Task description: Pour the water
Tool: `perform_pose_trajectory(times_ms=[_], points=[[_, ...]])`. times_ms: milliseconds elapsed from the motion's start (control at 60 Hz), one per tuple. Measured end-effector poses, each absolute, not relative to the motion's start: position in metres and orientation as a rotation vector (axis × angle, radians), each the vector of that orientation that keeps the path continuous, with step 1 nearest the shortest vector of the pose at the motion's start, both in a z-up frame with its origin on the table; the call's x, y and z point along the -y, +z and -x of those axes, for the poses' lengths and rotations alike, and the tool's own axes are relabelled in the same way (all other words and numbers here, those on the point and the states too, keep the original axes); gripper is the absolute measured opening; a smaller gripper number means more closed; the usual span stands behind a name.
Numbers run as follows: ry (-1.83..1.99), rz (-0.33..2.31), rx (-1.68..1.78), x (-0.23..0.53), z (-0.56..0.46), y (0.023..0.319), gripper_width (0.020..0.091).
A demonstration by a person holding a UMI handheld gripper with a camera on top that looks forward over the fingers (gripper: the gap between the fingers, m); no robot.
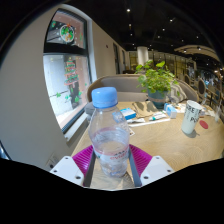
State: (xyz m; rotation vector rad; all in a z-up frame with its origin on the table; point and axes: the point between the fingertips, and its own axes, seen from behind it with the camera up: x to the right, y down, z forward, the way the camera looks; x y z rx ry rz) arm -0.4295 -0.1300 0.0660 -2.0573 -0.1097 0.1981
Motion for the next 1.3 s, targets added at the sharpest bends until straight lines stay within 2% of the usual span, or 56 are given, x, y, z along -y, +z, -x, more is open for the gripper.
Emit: perform_pose_trajectory(times_ms=[67, 167, 233, 283, 317, 467, 633, 800, 950, 1067, 1300], points=[[0.191, 2.05, 0.105, 0.126, 0.429, 0.066, 0.0538], [0.228, 2.039, 0.098, 0.126, 0.43, 0.067, 0.0405], [0.247, 2.039, 0.095, 0.127, 0.43, 0.07, 0.0361], [0.24, 2.045, 0.102, 0.126, 0.426, 0.071, 0.0362], [0.24, 2.045, 0.112, 0.124, 0.424, 0.074, 0.0322], [0.252, 2.029, 0.085, 0.118, 0.412, 0.103, 0.0321], [0.359, 1.985, -0.024, 0.098, 0.389, 0.16, 0.032], [0.63, 1.92, -0.252, 0.063, 0.359, 0.221, 0.032], [0.961, 1.816, -0.522, 0.026, 0.318, 0.261, 0.0319], [1.225, 1.705, -0.775, 0.0, 0.282, 0.268, 0.0317], [1.611, 1.511, -1.178, -0.04, 0.239, 0.233, 0.0314]])
